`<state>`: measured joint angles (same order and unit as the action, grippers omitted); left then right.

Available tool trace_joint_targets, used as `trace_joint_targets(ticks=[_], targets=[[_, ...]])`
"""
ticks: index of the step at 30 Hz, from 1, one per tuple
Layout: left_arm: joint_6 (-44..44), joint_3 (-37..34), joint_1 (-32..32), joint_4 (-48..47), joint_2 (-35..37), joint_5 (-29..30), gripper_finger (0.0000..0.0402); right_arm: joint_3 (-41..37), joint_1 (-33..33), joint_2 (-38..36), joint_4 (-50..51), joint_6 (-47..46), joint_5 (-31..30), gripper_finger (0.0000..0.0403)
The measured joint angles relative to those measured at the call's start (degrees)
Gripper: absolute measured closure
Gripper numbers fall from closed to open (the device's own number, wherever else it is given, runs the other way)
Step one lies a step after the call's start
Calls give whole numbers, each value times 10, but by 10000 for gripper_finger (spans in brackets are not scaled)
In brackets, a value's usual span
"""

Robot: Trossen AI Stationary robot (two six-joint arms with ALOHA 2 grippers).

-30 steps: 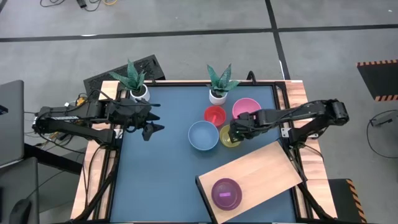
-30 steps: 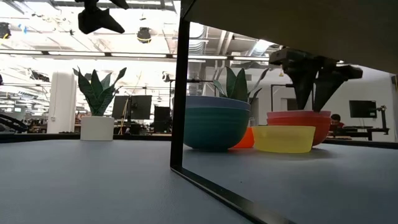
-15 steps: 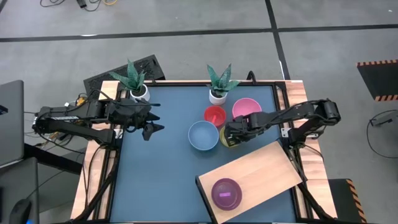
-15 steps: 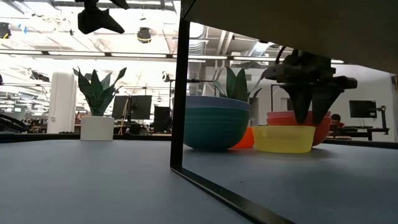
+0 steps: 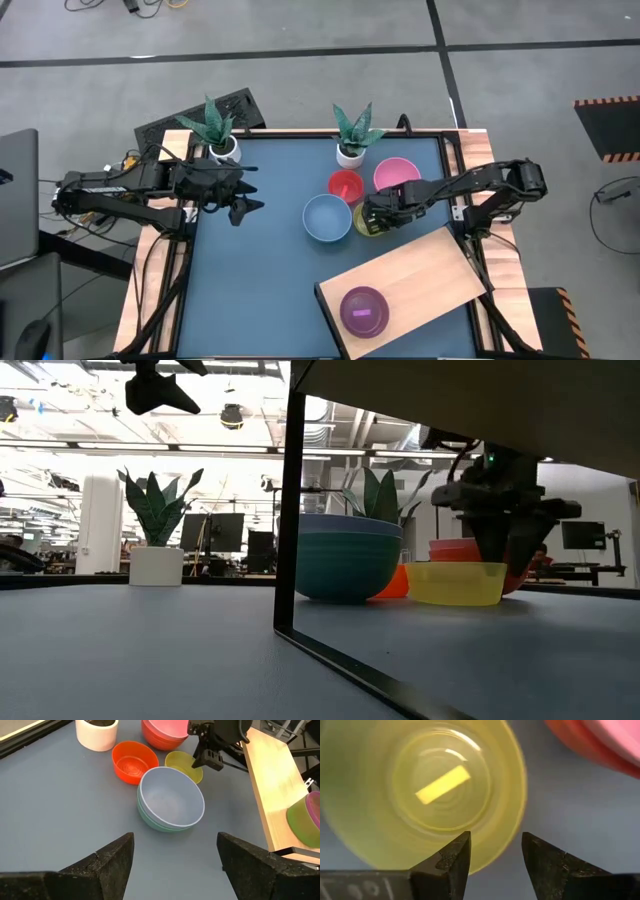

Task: Place and stack bowls onto a shelf
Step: Stack the yellow bowl on the top of the purple bowl on the shelf

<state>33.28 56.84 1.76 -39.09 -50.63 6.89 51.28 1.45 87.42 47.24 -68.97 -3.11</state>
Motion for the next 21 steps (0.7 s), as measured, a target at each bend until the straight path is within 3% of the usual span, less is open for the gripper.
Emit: trace_joint_targets(ticks=[6,14,21], targets=[[0,0,0,0,0,14,132,-1,7,0,-14,0,2,236],[9,0,0,0,0,15,132,0,17,-1,-17,-1,4,379],[10,0,0,0,0,15,132,0,17,-4,-16,-7,11,375]])
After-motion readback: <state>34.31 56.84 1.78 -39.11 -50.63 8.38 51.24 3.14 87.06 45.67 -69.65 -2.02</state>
